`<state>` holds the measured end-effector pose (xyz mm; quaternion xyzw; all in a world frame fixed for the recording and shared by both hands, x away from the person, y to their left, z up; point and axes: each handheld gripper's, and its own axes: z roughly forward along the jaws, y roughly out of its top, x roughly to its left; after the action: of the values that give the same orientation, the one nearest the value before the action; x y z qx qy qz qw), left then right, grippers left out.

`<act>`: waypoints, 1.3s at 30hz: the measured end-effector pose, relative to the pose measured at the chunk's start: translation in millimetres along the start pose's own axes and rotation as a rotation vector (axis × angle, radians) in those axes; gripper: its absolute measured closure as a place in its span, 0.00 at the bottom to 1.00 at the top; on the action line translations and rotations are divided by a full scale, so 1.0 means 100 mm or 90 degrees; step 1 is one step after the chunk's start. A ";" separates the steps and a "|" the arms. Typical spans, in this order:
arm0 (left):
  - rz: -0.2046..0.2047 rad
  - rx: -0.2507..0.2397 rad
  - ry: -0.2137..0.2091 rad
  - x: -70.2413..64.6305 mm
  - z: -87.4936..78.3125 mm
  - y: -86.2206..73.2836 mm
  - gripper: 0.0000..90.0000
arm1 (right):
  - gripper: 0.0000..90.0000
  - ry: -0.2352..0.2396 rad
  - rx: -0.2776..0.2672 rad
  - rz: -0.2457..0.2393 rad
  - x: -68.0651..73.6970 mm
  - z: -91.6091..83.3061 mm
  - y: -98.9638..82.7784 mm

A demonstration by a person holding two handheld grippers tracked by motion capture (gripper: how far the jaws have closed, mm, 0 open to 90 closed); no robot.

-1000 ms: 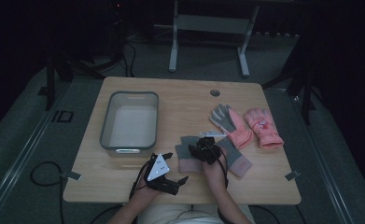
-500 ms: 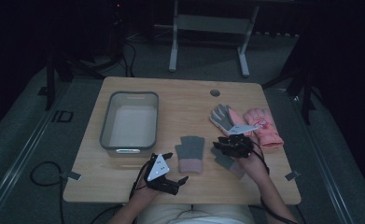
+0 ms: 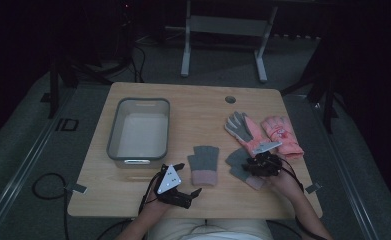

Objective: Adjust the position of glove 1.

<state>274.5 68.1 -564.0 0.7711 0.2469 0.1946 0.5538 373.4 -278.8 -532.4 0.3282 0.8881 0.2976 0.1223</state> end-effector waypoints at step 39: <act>0.002 -0.002 0.006 -0.01 0.00 0.00 0.00 | 0.95 -0.242 -0.147 0.310 0.78 -0.63 -0.26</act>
<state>273.5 67.9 -564.1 0.7697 0.2481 0.1996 0.5532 275.3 -271.8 -500.6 0.5648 0.7053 0.3500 0.2472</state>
